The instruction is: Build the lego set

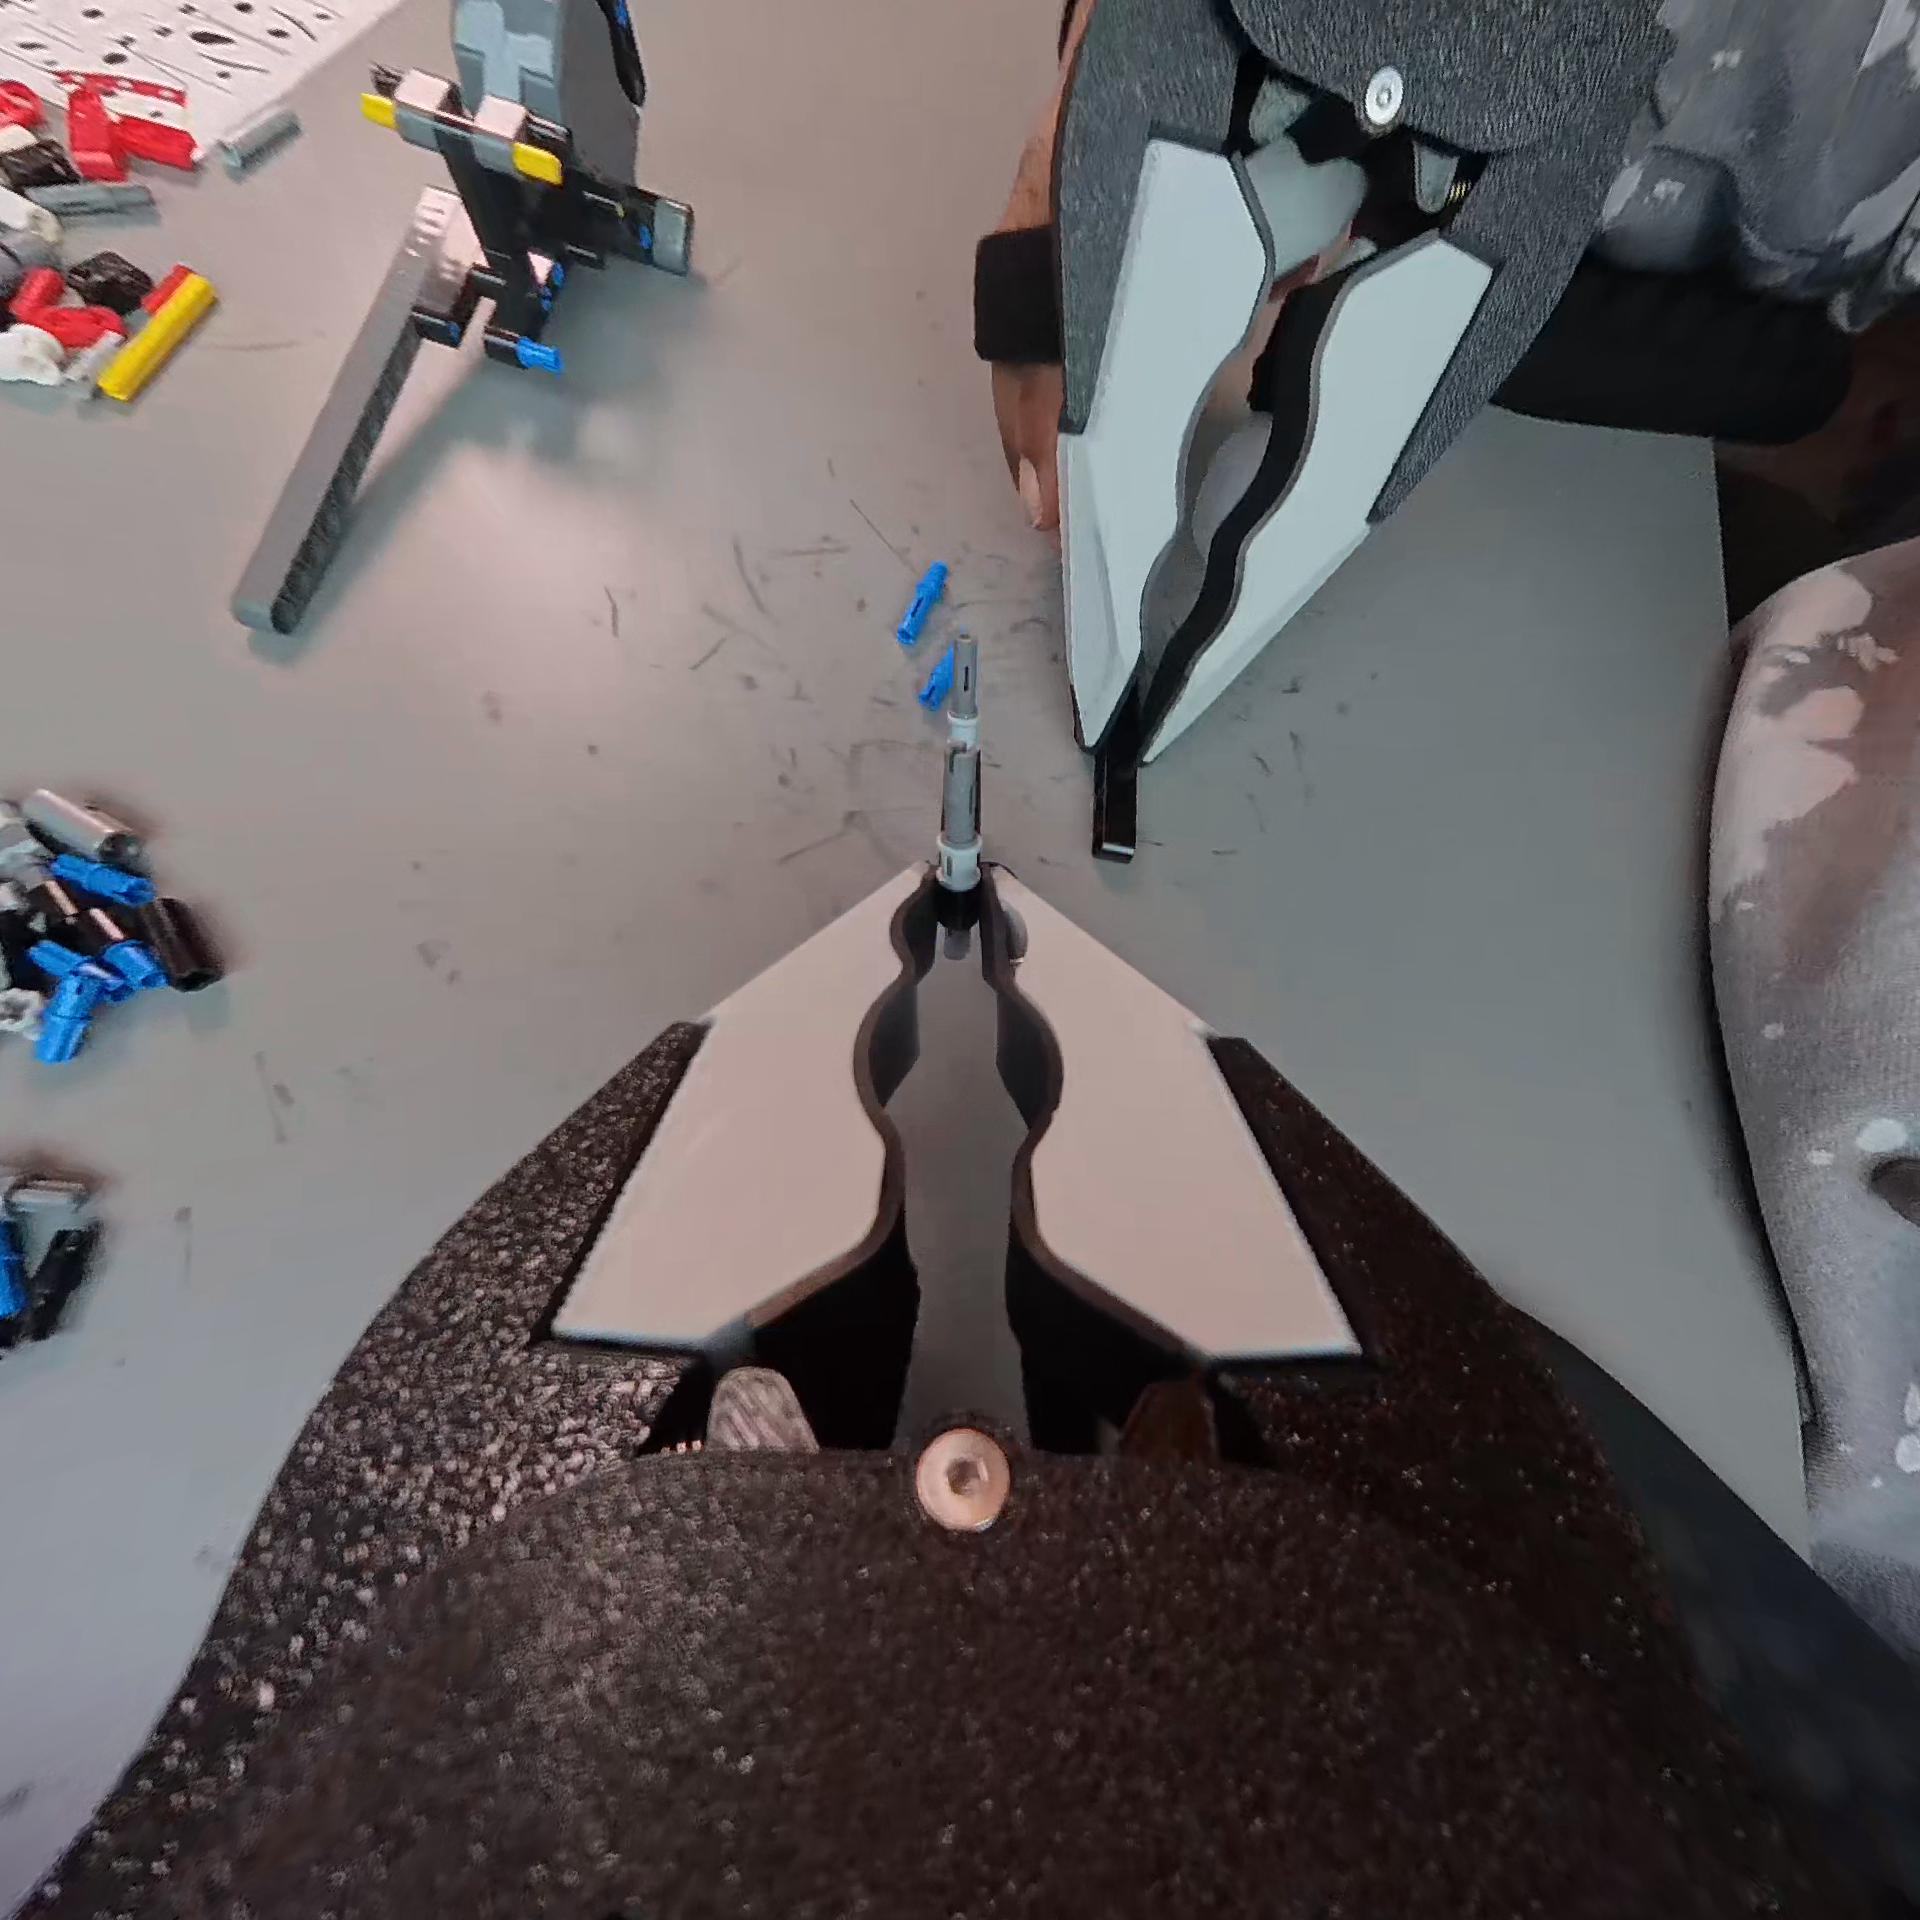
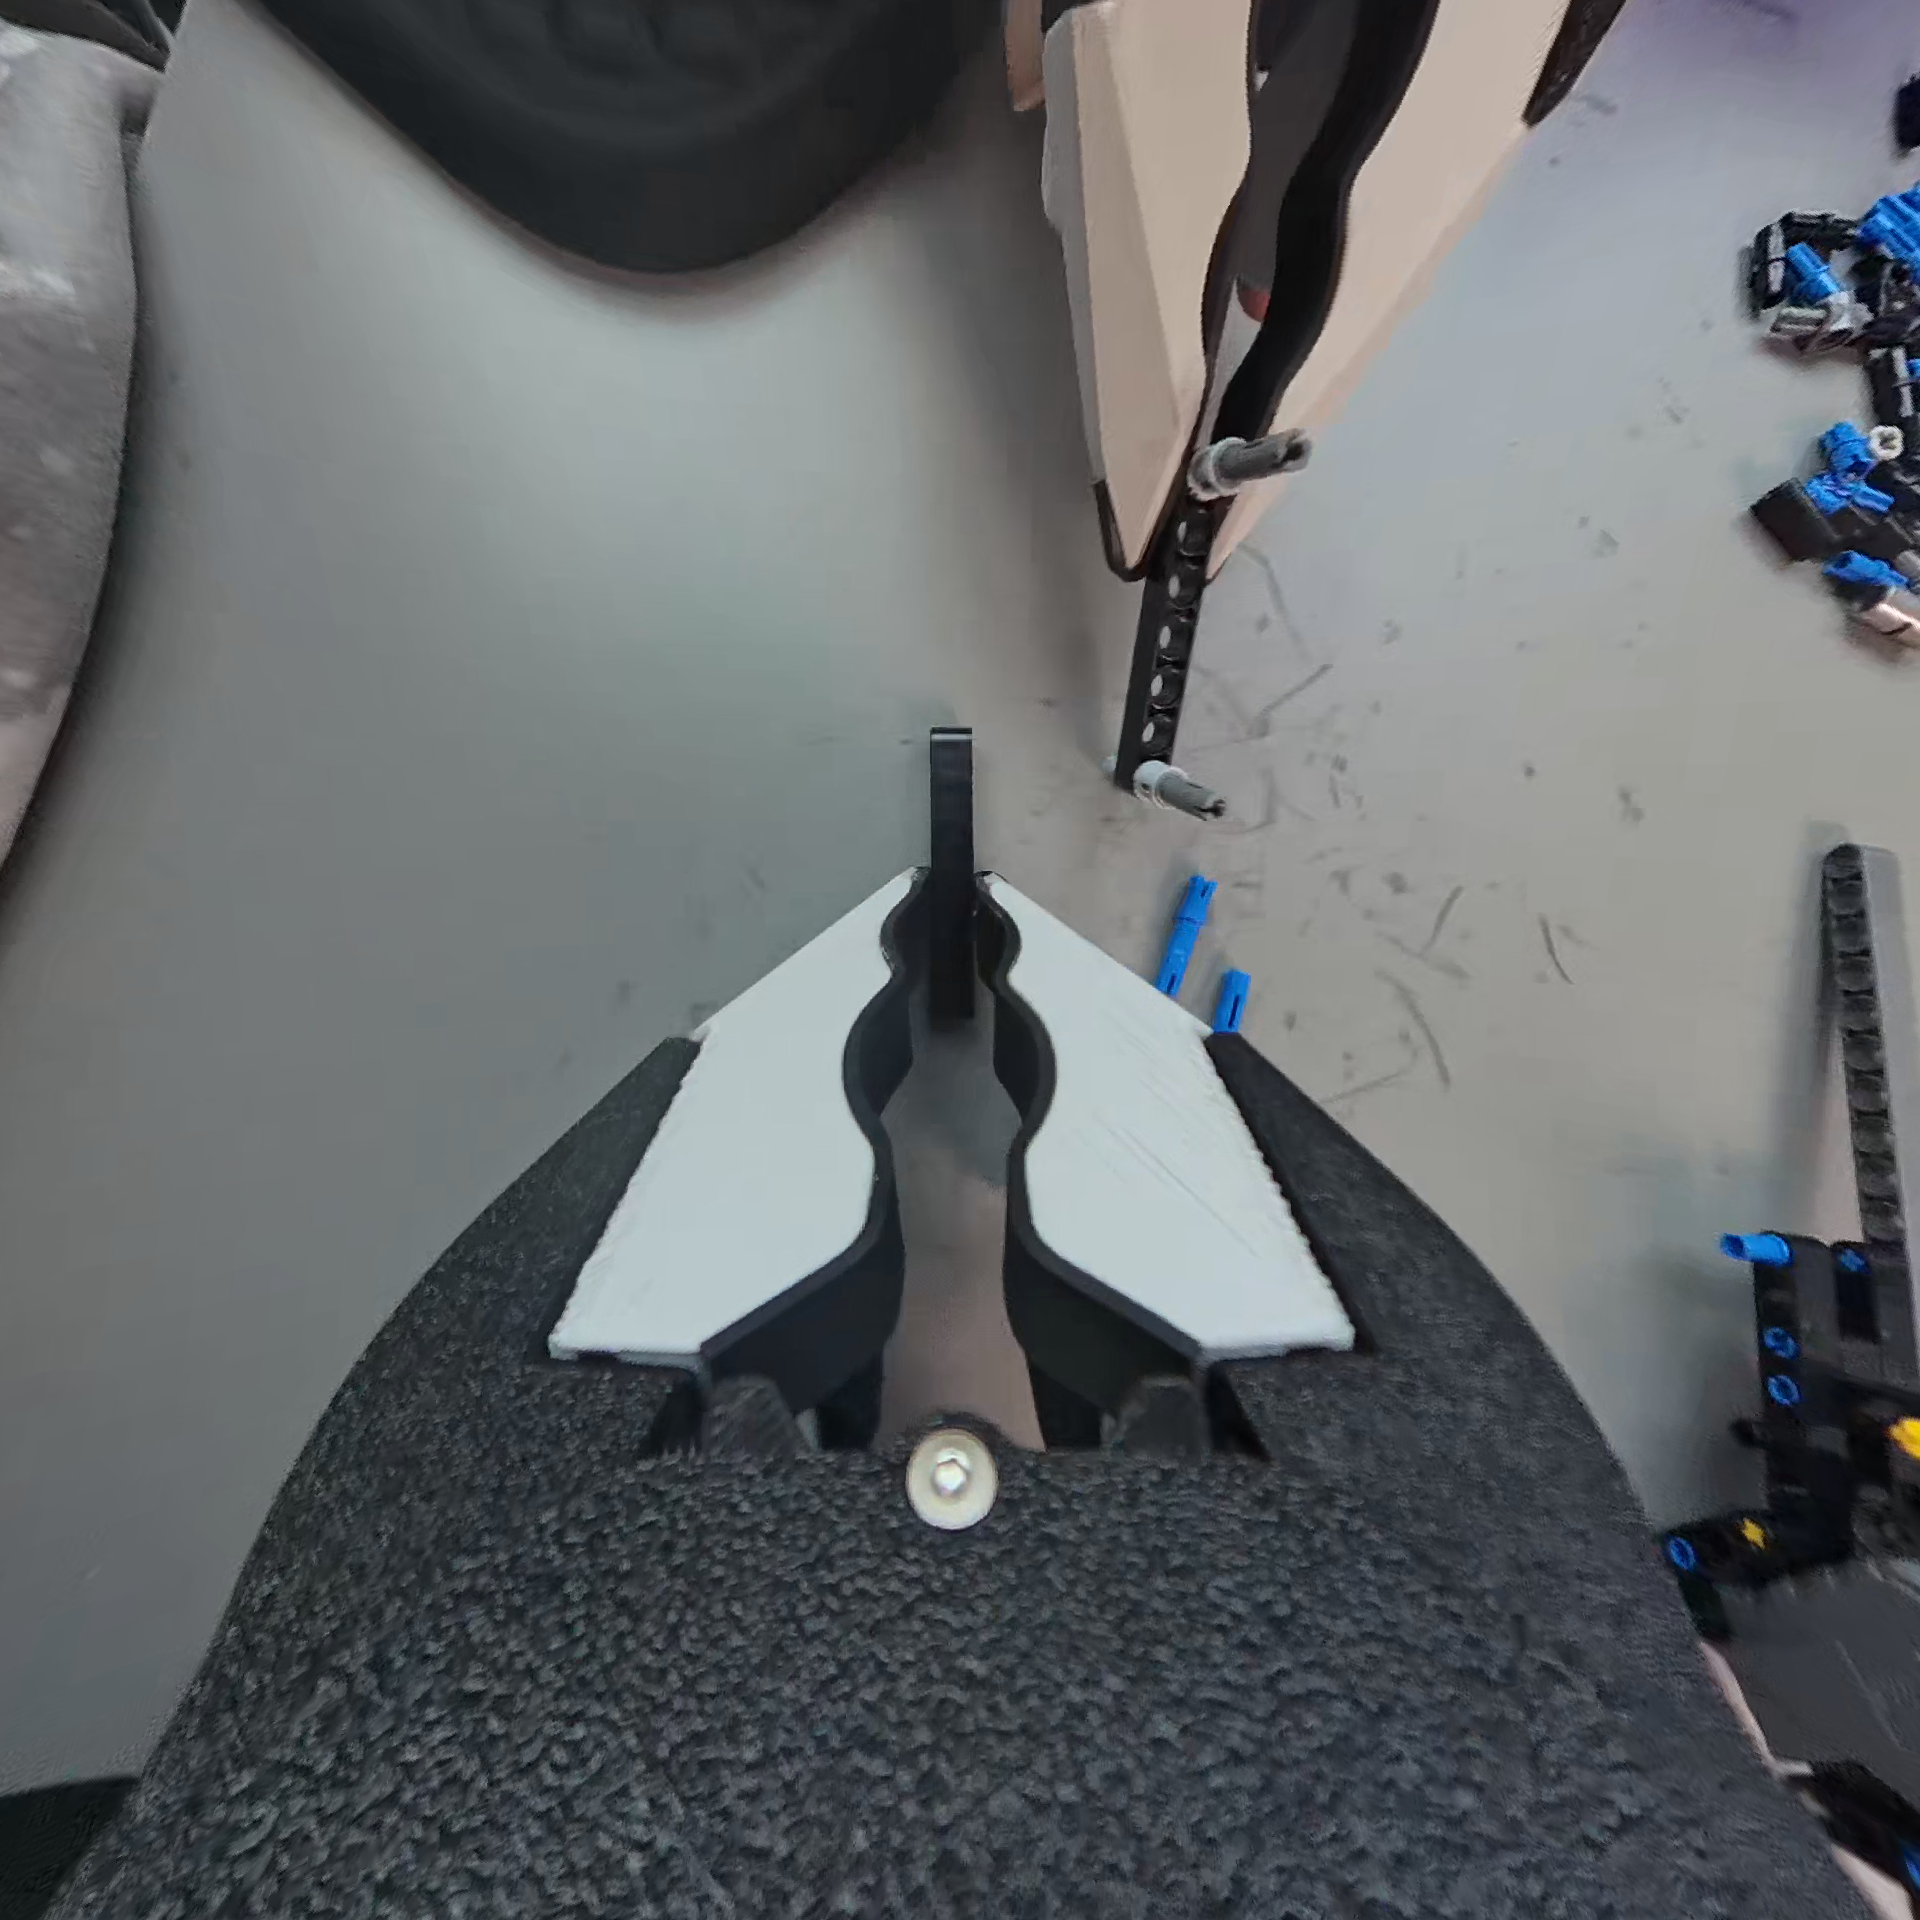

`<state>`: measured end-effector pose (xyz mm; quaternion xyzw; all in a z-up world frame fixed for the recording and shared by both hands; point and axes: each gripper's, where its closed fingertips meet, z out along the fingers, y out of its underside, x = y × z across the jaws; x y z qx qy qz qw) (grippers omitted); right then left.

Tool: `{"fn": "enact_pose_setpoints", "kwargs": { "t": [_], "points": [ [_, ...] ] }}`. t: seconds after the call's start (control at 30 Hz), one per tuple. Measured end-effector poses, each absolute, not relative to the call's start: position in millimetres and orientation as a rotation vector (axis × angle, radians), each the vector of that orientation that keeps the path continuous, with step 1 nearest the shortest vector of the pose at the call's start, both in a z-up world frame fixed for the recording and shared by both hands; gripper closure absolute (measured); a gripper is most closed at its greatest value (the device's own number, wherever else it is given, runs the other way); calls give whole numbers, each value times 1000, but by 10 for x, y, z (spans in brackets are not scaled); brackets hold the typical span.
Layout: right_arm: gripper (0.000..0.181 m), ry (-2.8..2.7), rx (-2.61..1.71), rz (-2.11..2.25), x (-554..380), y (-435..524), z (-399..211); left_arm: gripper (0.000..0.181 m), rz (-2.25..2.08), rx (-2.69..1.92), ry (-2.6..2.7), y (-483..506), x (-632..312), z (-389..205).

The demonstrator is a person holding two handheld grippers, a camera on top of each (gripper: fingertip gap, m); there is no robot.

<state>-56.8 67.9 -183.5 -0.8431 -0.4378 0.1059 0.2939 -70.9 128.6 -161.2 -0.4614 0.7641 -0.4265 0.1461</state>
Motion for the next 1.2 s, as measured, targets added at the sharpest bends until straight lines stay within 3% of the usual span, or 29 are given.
{"fn": "enact_pose_setpoints", "kwargs": {
  "t": [0.27, 0.53, 0.63, 0.73, 0.93, 1.2],
  "points": [
    [174, -930, -2114, 136, -52, 441, -1270, 174, -1120, -1225, 2403, 880, -678, -1845],
    [174, -887, -2016, -36, 63, 537, -1241, 174, -1125, -1183, 2443, 684, -530, -1848],
    [174, -923, -1943, -66, -28, 590, -1199, 160, -1152, -1192, 2441, 672, -543, -1833],
    [174, -963, -1847, -157, -107, 652, -1111, 150, -1310, -1233, 2389, 687, -596, -1665],
    [173, -1092, -1673, -439, -296, 800, -983, 152, -1755, -1320, 2021, 743, -525, -1026],
    [174, -1059, -1815, -437, -28, 803, -1189, 155, -1449, -1586, 1998, 1111, -434, -1430]
  ]
}}
